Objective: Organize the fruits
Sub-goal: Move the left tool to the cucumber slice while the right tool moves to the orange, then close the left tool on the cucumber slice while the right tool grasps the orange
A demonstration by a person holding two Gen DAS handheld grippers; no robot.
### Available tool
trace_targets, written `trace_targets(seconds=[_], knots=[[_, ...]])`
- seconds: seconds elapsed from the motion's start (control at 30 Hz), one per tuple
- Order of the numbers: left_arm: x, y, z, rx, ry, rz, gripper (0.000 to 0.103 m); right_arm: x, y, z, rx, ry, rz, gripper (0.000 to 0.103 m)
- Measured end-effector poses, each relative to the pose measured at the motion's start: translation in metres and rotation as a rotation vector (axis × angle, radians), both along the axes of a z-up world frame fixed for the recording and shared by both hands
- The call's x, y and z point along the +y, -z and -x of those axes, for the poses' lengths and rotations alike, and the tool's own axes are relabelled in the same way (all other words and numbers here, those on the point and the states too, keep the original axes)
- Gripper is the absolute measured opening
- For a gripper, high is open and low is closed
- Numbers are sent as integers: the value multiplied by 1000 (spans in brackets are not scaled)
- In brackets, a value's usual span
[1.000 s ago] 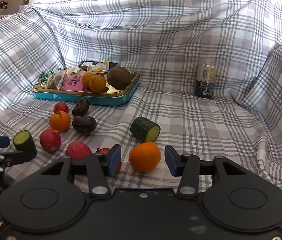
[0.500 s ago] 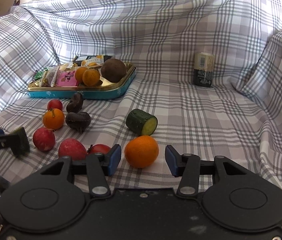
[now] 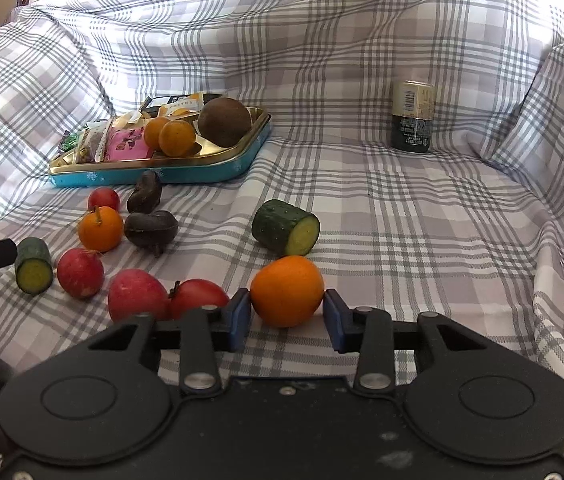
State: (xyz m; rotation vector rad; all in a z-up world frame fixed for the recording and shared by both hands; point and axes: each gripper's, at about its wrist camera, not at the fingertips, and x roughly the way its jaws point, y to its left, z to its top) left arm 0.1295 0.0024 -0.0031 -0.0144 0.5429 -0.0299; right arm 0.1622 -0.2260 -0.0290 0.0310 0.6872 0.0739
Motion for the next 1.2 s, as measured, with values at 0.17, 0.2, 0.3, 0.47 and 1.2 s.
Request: trace_targets(seconds=[0.17,0.2,0.3,0.47,1.2], knots=[[-4,-3,-2,37,21,-14,56,-4,-1,-3,0,11,-20,40],[-3,-4,-3,47,18,-15,56,-3,-1,-3,1,11,-19,40],[-1,-4,-10,87,6,-22,56,-1,-1,-2,-5,1,-14,40],[-1,-3,-17,114,26,-62,56,-1,-2,0,-17,-9,-13,40],[-16,21,-47,180,170,-216,56,-3,-4,3,-27,-9,-39,40]])
